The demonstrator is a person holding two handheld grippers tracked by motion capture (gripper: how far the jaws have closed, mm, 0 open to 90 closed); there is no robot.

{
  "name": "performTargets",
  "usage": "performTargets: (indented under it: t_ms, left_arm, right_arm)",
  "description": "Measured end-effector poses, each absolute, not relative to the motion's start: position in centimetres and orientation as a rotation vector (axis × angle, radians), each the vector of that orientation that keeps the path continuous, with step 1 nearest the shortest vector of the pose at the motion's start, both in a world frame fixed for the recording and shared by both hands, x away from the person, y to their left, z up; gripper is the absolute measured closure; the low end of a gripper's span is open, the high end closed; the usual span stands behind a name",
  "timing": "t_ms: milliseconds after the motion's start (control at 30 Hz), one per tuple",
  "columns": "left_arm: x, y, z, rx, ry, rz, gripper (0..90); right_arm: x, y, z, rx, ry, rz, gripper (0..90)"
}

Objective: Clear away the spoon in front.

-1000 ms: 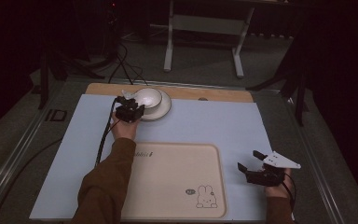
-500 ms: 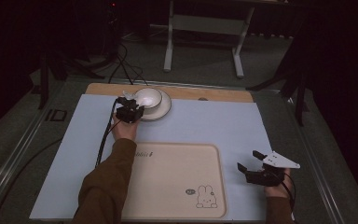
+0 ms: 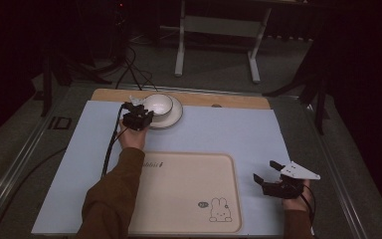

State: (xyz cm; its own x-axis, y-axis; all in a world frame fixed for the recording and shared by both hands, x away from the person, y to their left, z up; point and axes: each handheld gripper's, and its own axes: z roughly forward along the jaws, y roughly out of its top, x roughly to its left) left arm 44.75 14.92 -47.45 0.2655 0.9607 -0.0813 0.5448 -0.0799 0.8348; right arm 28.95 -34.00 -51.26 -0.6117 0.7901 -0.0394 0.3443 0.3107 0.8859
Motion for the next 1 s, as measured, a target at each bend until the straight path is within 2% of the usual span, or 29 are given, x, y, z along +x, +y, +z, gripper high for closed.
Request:
performTargets:
  t_ms: [1000]
  left_arm:
    - [42.4, 16.0, -43.7, 1.669, 1.305, 0.671, 74.6]
  right_arm:
    - [28.9, -34.0, -51.2, 1.002, 2.104, 1.251, 15.5]
